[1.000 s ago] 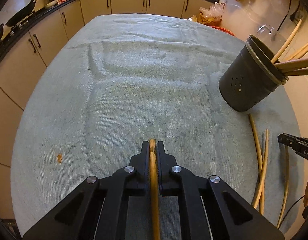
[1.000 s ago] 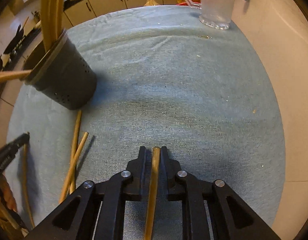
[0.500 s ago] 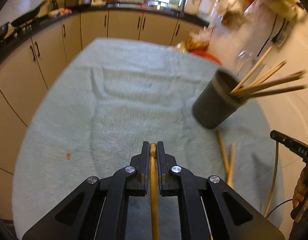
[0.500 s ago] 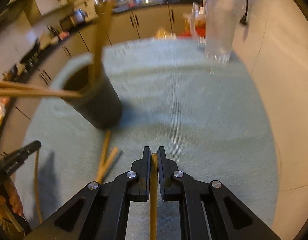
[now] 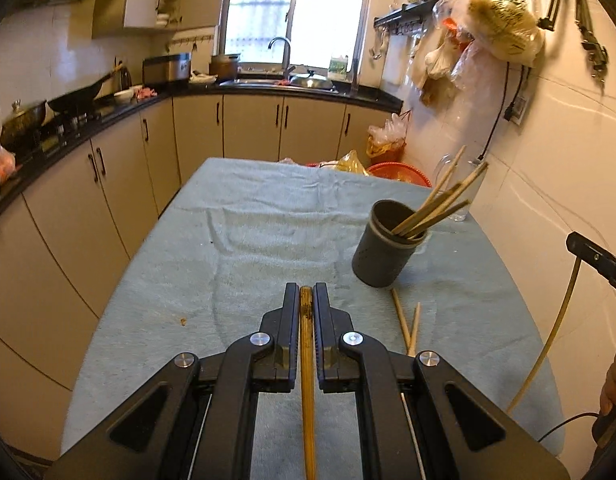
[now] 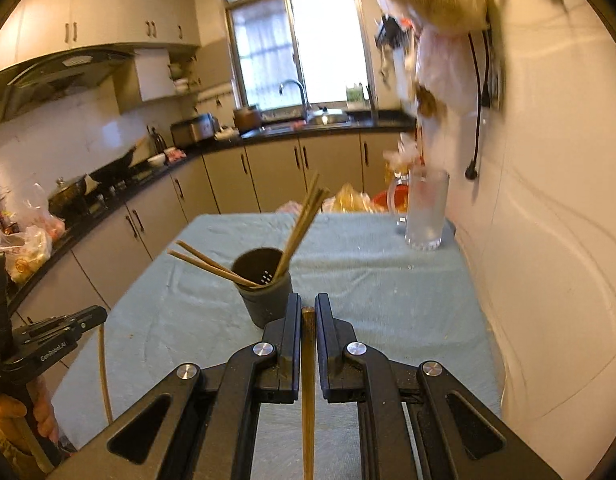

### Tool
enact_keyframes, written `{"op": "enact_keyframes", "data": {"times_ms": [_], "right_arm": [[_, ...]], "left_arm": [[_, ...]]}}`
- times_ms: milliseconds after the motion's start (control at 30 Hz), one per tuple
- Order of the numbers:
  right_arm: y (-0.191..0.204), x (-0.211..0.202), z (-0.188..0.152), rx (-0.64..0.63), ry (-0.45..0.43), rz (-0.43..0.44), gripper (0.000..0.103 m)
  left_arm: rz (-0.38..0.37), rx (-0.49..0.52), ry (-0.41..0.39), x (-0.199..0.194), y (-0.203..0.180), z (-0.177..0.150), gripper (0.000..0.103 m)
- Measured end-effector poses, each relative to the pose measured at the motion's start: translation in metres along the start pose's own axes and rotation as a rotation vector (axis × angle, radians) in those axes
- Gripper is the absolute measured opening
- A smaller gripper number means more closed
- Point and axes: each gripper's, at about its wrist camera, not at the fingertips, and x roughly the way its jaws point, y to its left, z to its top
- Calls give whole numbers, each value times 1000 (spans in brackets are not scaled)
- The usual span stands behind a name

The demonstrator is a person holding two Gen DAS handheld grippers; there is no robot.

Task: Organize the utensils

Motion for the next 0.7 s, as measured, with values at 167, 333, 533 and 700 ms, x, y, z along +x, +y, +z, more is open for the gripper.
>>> {"op": "enact_keyframes", "data": {"times_ms": [167, 333, 533, 700], "right_arm": [[4, -20, -3, -13, -31, 15, 8], [4, -38, -2, -4, -58, 29, 8], [0, -43, 5, 28, -91, 42, 8], [-4, -41, 15, 60, -121, 60, 8]], "left_arm": [[-2, 20, -25, -21, -10, -1, 6], [0, 31, -40, -31, -18, 2, 6], [12, 47, -53, -35, -21, 7, 6], [18, 66, -68, -32, -26, 18, 6]]}}
